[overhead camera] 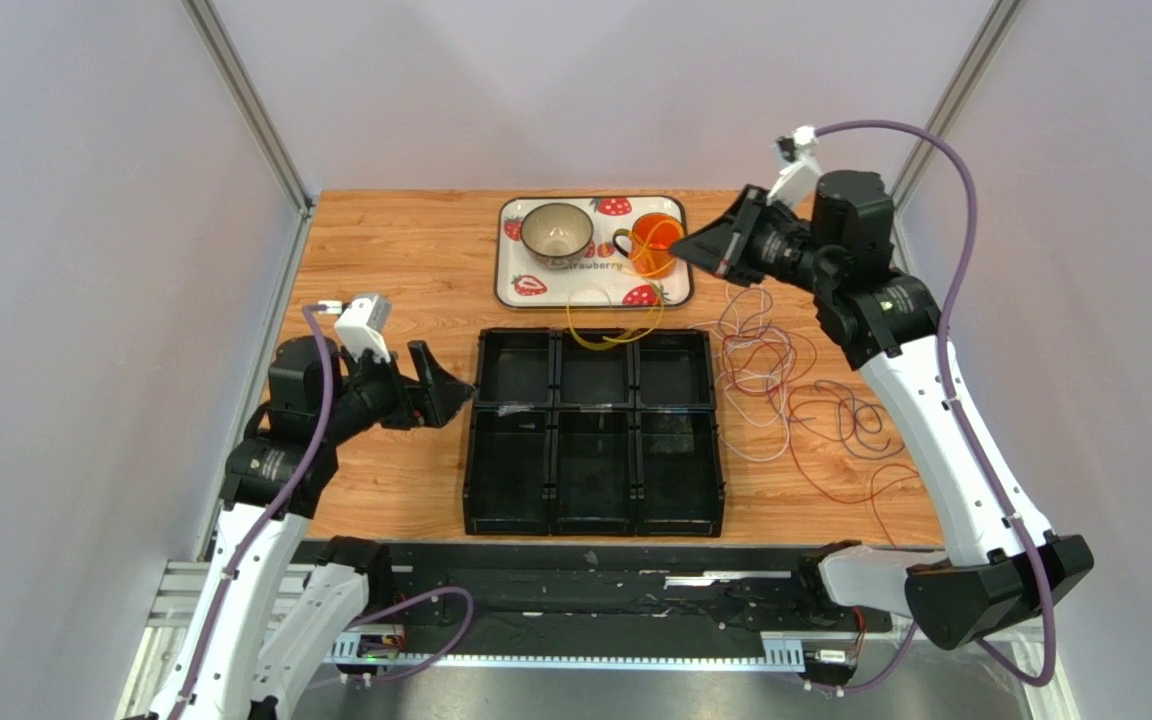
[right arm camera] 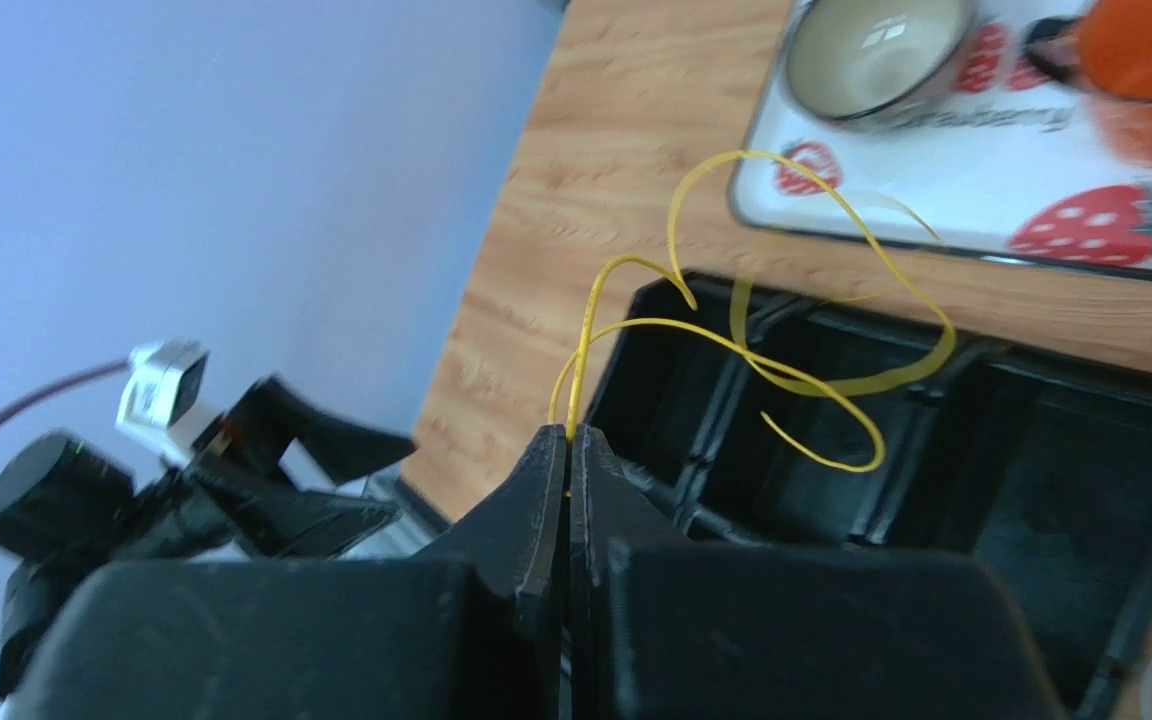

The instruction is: Untangle the cables

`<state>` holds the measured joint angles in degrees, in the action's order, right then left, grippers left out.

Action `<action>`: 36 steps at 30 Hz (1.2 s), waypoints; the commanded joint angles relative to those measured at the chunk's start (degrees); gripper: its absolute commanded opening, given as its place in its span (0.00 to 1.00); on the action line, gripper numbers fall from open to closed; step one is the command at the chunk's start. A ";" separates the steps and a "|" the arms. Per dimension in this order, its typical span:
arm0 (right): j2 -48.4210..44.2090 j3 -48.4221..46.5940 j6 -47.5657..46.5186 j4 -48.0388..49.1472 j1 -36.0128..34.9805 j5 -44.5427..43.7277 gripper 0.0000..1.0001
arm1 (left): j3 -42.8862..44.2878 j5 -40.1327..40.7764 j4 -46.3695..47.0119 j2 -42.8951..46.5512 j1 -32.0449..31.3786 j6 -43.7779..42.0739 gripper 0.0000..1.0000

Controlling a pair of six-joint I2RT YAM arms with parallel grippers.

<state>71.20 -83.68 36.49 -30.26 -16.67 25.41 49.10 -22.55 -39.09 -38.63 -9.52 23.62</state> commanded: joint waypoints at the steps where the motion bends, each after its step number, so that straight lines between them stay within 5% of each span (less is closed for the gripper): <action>1: -0.01 -4.74 -2.39 -1.38 -5.30 4.74 0.00 | -1.90 -1.63 8.41 1.02 -5.22 5.91 0.93; 15: -1.94 -10.53 -2.65 -3.14 -14.80 5.97 0.00 | -3.31 9.62 22.48 -9.35 -25.45 8.20 0.87; 36: -0.36 -38.22 1.13 5.55 -15.68 17.92 0.00 | 1.52 17.80 23.45 -18.41 -28.19 7.32 0.85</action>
<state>71.13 -117.12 36.51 -31.18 -32.08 39.20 46.39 -7.25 -15.59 -57.82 -37.21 31.73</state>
